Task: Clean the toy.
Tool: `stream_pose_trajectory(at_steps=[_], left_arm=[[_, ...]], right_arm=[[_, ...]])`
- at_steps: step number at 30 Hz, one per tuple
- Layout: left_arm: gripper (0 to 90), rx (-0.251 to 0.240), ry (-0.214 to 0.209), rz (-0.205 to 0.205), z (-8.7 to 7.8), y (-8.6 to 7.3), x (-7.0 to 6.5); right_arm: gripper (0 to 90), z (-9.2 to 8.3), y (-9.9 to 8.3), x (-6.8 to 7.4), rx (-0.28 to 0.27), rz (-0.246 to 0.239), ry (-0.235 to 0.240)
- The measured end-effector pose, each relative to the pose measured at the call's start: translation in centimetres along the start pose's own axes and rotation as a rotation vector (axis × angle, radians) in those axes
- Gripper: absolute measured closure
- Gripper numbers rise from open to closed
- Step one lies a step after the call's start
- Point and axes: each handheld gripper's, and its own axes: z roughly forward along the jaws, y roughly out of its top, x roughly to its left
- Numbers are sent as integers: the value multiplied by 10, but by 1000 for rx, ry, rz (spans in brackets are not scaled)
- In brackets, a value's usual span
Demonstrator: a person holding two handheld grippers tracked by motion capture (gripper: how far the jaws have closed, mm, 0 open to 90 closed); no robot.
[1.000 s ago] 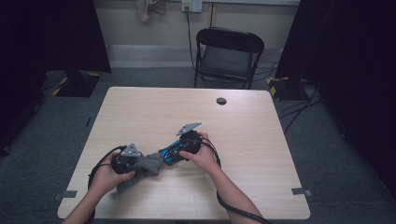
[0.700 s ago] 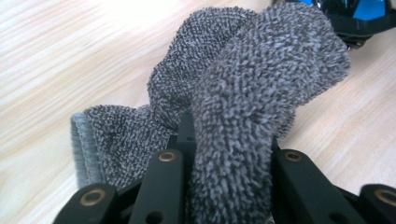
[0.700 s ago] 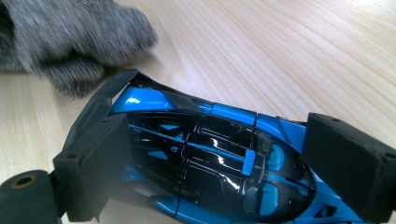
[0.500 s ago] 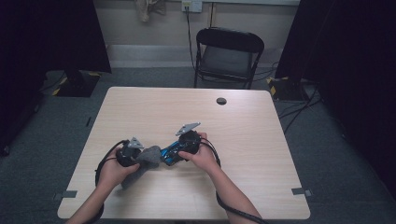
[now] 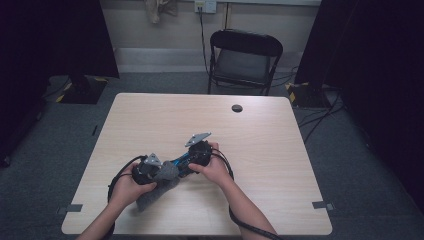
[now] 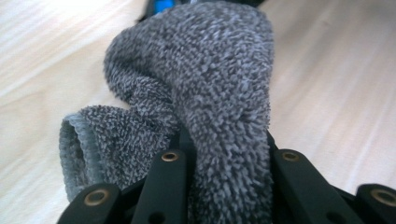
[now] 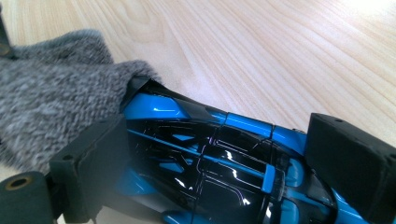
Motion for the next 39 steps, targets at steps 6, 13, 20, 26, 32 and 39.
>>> stream_pose_trajectory(at_steps=[6,13,20,26,32,39], left_arm=[[747,6,-44,32,5,5,-14],[748,14,-101,71,7,7,-21],[751,40,-83,74,-5,1,-16],[751,-4,57,-33,-29,-6,17],[749,-14,159,-134,-21,2,39],[733,7,151,-118,3,13,35]], right_arm=[[63,0,1,0,9,4,2],[63,0,0,0,-4,2,1],[64,0,0,0,-4,2,2],[64,0,-1,0,-12,5,1],[63,0,-1,0,-14,4,0],[63,0,-2,1,-17,6,-2]])
